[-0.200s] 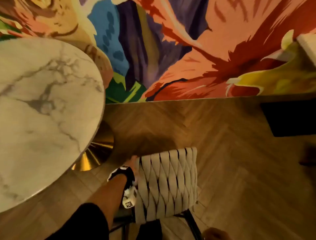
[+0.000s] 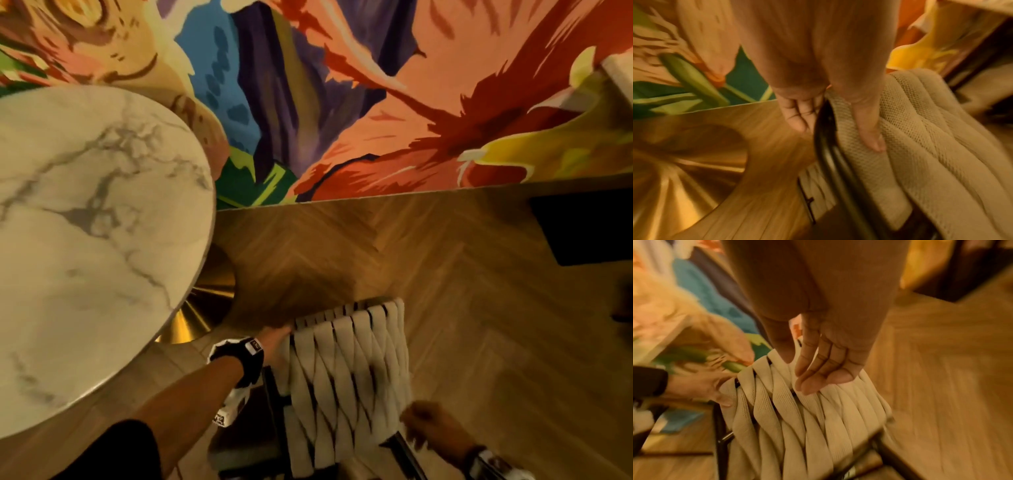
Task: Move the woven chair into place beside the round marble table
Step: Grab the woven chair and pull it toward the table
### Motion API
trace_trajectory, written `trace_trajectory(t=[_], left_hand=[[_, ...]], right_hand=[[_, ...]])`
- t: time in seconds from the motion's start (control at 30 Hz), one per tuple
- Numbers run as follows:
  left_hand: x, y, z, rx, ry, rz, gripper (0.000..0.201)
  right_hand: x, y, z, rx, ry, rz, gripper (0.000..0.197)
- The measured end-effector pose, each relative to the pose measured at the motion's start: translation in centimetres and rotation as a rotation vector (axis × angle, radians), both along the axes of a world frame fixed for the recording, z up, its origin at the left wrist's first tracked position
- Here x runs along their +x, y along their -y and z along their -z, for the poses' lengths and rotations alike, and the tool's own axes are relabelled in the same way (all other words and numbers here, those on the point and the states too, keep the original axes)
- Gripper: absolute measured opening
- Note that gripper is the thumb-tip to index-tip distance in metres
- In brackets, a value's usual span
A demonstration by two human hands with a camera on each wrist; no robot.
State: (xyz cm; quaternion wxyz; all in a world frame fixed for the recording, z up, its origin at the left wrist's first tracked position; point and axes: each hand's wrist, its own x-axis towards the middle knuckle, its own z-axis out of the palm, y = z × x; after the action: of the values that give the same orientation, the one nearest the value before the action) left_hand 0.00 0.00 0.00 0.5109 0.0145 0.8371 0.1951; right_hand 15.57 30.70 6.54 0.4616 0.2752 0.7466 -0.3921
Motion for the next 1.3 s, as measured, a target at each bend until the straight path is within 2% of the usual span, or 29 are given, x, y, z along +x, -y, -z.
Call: trace_trajectory(t=[0.03, 0.07, 0.17, 0.2, 0.23, 0.3, 0.37, 0.4, 0.47, 0.6, 0.7, 0.83, 0.9, 0.97, 1.1, 1.2, 1.27, 1.3], left_hand=[[0.6, 0.1, -1.2, 0.056, -0.017, 0.068, 0.074], [1.5, -0.4, -2.0, 0.080, 0.014, 0.129, 0.075], [3.8, -0.9, -3.7, 0.156, -0.020, 0.174, 0.049], [4.3, -1.1, -3.9, 0.184, -0.044, 0.182, 0.042], [4.6, -1.3, -4.8, 0.203, -0.065, 0.201, 0.039], [4.6, -1.6, -6.0, 0.226, -0.089, 0.232, 0.037], [4.9, -1.9, -7.0, 0.232, -0.116, 0.247, 0.039], [5.1, -1.9, -7.1, 0.233, -0.131, 0.250, 0.042], [5.3, -2.2, -8.7, 0.249, -0.163, 0.248, 0.044], [3.9, -2.8, -12.8, 0.328, -0.260, 0.242, 0.044], [3.0, -2.6, -16.4, 0.262, -0.345, 0.319, 0.052], [3.7, -2.7, -18.8, 0.175, -0.489, 0.409, 0.055], [4.7, -3.6, -18.8, 0.215, -0.465, 0.356, 0.046], [6.3, -4.9, -17.9, 0.259, -0.397, 0.254, 0.041], [10.8, -6.7, -14.9, 0.219, -0.252, 0.207, 0.039], [15.0, -5.8, -12.6, 0.174, -0.196, 0.127, 0.047], [19.2, -4.9, -12.2, 0.196, -0.177, -0.039, 0.031], [21.1, -4.2, -11.9, 0.214, -0.164, -0.151, 0.032]], right_hand=[[-1.8, 0.7, -0.1, 0.024, -0.077, -0.063, 0.009], [-3.5, 1.0, 0.2, 0.080, -0.165, -0.168, 0.017], [-8.7, 2.9, 0.5, 0.210, -0.372, -0.503, 0.075], [-10.0, 3.1, 0.8, 0.244, -0.418, -0.654, 0.086], [-11.2, 3.6, 0.8, 0.275, -0.415, -0.802, 0.089], [-13.2, 4.2, 0.9, 0.254, -0.257, -0.969, 0.082], [-14.1, 3.9, 0.6, 0.191, -0.052, -1.005, 0.059], [-14.2, 3.5, 0.2, 0.155, -0.018, -1.011, 0.053], [-13.7, 2.2, -0.8, 0.113, -0.029, -0.998, 0.058], [-13.6, 1.2, -5.2, 0.090, -0.185, -0.919, 0.058], [-14.0, 0.4, -8.4, 0.123, -0.320, -0.844, 0.062], [-12.1, -0.6, -11.1, 0.189, -0.541, -0.800, 0.053], [-10.3, -1.2, -10.7, 0.236, -0.578, -0.824, 0.050], [-8.0, -1.9, -9.7, 0.260, -0.540, -0.834, 0.045], [-2.7, -2.7, -5.9, 0.292, -0.509, -0.912, 0.038], [1.2, -2.6, -3.3, 0.286, -0.474, -0.959, 0.037], [4.5, -2.7, -2.0, 0.277, -0.452, -0.986, 0.039], [6.0, -2.6, -1.1, 0.281, -0.445, -0.998, 0.039]])
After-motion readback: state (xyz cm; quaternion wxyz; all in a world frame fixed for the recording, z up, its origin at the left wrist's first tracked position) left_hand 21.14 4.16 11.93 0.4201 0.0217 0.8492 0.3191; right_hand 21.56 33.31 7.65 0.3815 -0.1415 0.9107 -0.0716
